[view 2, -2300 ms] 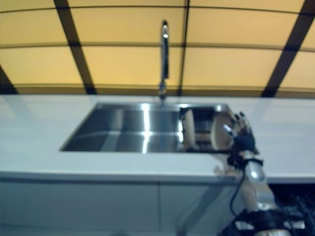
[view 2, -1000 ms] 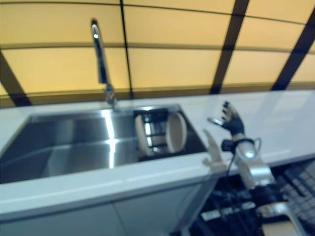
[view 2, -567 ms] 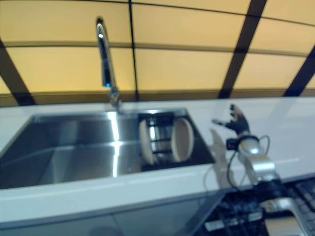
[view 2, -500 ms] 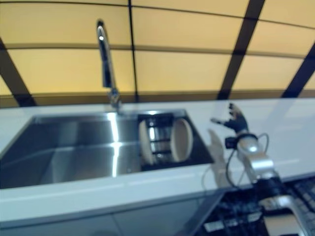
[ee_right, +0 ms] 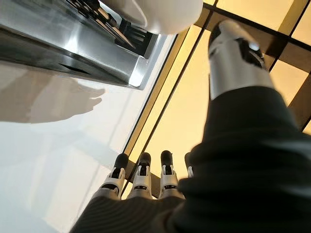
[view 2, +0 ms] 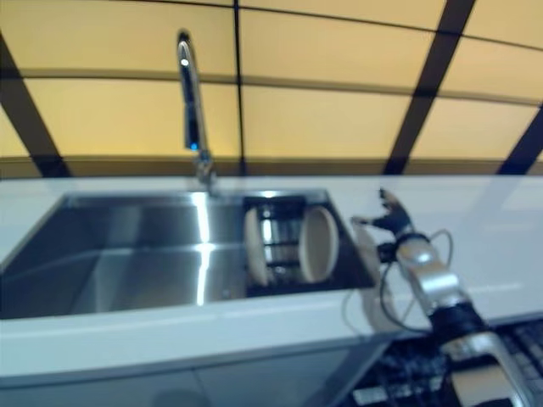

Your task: Take plates into dishwasher

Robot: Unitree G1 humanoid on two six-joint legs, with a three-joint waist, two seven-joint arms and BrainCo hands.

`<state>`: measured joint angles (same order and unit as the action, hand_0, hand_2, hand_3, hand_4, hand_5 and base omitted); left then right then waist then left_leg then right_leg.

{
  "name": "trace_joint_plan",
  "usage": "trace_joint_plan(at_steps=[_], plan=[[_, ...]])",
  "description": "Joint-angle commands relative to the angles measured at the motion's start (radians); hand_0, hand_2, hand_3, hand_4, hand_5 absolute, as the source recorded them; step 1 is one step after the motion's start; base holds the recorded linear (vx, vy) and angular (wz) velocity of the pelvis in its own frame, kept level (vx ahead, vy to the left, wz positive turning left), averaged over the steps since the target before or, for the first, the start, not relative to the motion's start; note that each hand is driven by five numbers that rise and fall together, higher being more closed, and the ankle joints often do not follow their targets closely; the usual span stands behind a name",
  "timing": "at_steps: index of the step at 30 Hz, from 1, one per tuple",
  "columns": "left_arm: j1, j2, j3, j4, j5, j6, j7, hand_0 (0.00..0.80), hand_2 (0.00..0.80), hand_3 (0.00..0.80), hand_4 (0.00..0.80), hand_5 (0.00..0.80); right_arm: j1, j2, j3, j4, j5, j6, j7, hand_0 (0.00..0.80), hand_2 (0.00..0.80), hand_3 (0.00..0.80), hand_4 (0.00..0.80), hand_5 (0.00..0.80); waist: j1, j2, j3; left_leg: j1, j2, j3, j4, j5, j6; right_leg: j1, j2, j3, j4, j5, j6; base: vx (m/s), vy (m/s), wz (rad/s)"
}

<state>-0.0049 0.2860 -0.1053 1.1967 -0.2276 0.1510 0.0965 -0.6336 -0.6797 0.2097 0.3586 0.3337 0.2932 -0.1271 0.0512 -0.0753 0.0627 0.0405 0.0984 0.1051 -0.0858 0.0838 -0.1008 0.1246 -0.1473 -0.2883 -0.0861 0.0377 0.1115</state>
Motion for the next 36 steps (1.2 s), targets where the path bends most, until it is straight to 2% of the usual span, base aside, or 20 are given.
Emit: trace_joint_plan(at_steps=[1, 25, 36], plan=[[-0.06, 0.017, -0.064, 0.056, 0.03, -0.008, -0.005, 0.0, 0.0, 0.0, 0.0, 0.0, -0.132, -0.035, 0.03, -0.006, -0.051, -0.013, 0.004, 0.0, 0.0, 0.0, 0.0, 0.0, 0.035, -0.006, -0.004, 0.031, 0.004, 0.034, 0.004, -0.033, 0.014, 0.008, -0.028, 0.003, 0.018, 0.005, 0.013, 0.0, 0.0, 0.0], [-0.05, 0.011, -0.073, 0.063, 0.058, 0.0, -0.011, 0.0, 0.0, 0.0, 0.0, 0.0, -0.178, -0.001, 0.074, -0.049, -0.066, 0.032, 0.015, 0.0, 0.0, 0.0, 0.0, 0.0, 0.046, -0.012, -0.002, 0.041, 0.001, 0.024, -0.001, -0.036, 0.015, 0.017, -0.027, -0.003, 0.016, 0.003, 0.012, -0.001, 0.0, 0.01], [-0.05, 0.01, -0.069, 0.059, 0.066, 0.009, -0.005, 0.0, 0.0, 0.0, 0.0, 0.0, -0.207, -0.021, 0.096, -0.101, -0.079, 0.061, 0.049, 0.0, 0.0, 0.0, 0.0, 0.0, 0.044, -0.021, -0.005, 0.043, 0.001, 0.024, -0.001, -0.035, 0.015, 0.017, -0.023, -0.002, 0.018, 0.002, 0.011, 0.0, 0.0, 0.0]])
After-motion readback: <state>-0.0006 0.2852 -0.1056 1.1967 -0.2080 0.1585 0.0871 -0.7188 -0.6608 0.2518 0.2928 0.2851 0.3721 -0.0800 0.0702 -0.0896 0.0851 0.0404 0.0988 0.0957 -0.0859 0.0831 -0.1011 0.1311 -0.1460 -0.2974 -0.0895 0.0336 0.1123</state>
